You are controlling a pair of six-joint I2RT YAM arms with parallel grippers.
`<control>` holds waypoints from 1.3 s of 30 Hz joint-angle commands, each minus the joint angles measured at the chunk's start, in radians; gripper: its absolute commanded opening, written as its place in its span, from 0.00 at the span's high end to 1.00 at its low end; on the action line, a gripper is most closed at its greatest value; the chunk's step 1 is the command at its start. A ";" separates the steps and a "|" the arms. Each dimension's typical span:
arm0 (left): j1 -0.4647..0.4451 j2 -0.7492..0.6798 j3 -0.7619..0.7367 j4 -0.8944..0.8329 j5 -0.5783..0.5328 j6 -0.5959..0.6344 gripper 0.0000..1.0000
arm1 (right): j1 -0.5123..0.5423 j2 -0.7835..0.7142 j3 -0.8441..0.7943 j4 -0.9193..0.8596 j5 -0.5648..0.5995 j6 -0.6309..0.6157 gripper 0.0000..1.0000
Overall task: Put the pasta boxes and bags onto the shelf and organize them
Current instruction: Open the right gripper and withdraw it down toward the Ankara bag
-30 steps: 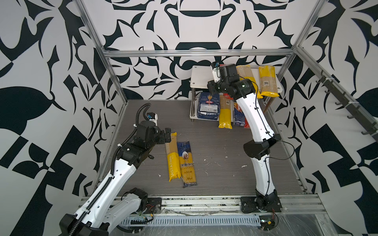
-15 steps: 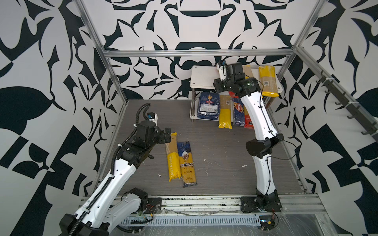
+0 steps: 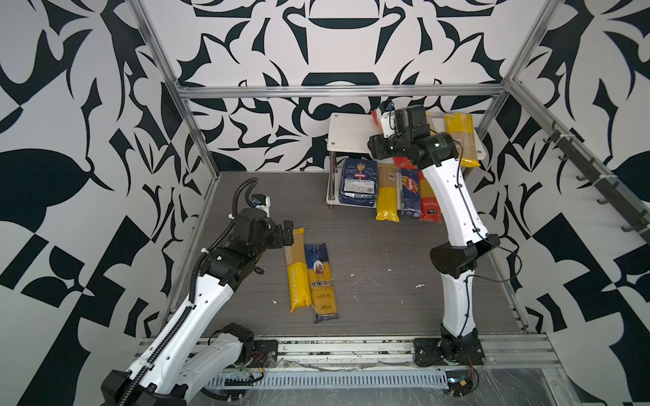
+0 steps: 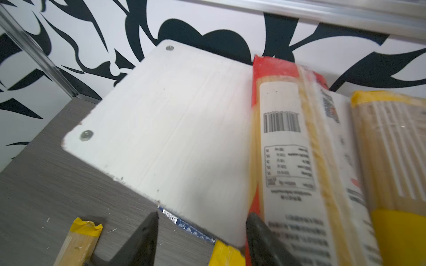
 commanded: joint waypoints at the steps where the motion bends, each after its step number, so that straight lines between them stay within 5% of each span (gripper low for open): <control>1: 0.006 -0.054 0.014 -0.042 -0.036 -0.021 0.01 | 0.024 -0.113 0.010 0.076 -0.041 -0.010 0.34; 7: 0.006 -0.142 -0.018 -0.092 -0.068 -0.068 0.01 | 0.113 -0.227 -0.081 0.047 0.006 -0.011 0.33; 12: 0.006 -0.219 -0.053 -0.127 -0.073 -0.115 0.01 | 0.254 -0.461 -0.487 0.185 0.071 0.023 0.29; 19: 0.005 -0.313 -0.104 -0.166 -0.067 -0.176 0.01 | 0.478 -0.700 -0.935 0.292 0.193 0.132 0.10; 23: 0.005 -0.342 -0.117 -0.189 -0.063 -0.191 0.01 | 0.592 -0.767 -1.119 0.315 0.275 0.209 0.00; 39: 0.005 -0.313 -0.120 -0.210 -0.051 -0.205 0.01 | 0.823 -0.834 -1.795 0.715 0.268 0.544 0.00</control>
